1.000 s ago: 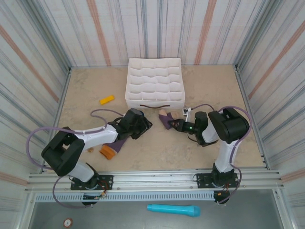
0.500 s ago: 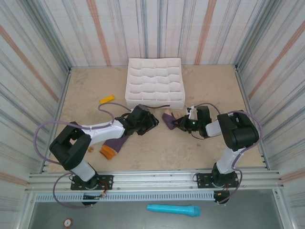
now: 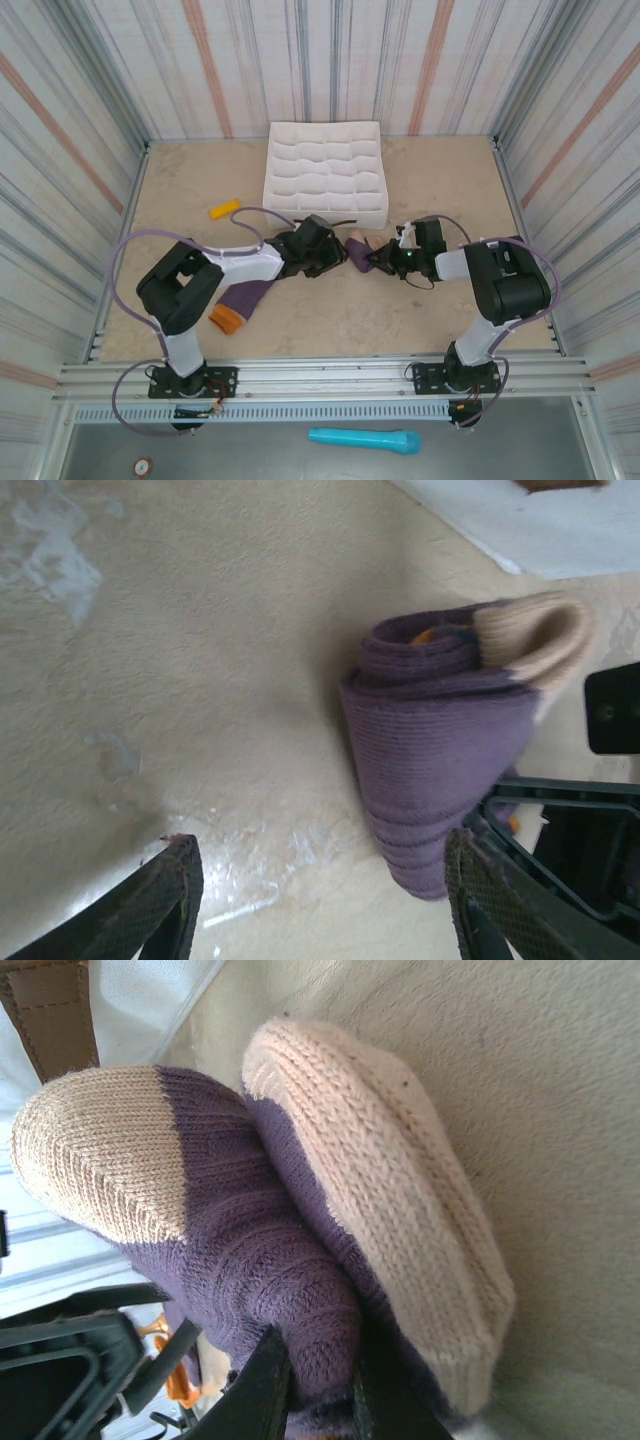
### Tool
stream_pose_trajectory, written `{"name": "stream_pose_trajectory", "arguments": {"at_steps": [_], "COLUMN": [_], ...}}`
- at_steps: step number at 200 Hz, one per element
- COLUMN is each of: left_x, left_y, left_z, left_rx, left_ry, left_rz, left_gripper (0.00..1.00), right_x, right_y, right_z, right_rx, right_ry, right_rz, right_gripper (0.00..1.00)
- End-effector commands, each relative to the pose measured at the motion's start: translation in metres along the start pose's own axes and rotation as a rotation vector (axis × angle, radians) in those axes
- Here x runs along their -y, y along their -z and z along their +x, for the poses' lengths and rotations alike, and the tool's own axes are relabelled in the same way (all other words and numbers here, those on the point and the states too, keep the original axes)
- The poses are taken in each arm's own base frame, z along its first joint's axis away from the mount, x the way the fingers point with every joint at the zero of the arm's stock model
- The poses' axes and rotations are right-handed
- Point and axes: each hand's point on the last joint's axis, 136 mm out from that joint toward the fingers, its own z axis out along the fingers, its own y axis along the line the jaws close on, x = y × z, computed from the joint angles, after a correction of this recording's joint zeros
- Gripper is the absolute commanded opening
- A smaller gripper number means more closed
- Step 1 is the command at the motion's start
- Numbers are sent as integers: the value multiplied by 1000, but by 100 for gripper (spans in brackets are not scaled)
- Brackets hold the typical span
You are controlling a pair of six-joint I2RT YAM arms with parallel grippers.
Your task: Roll the socks
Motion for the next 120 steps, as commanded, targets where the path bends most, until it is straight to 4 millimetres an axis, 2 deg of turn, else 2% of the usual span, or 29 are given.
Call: {"name": "stream_pose_trajectory", "arguments": {"at_steps": [1,42,82,102,120], "left_x": [19,28,17,11,6], "left_y": [-10,-30,-44,-50,-53], "left_z": [-5,-3,1,3,4], "left_rx": [11,-9,-28,-36,-39], "left_ry": [-10,-23,5,13,13], "left_rz": [58,60,17,-9,-26], "left_gripper": [65,65,61,51,35], "right_x": [117,118,115,112,105], "right_y": [17,15,14,14,13], "right_z": [68,67,67,66,62], "right_rx": [-95,-96,-94,-92,-91], "right_ry": [-324,-325,-324,-315,-286], "right_rz": [429,423,406,387,356], "right_gripper": [0,0,0,0,2]}}
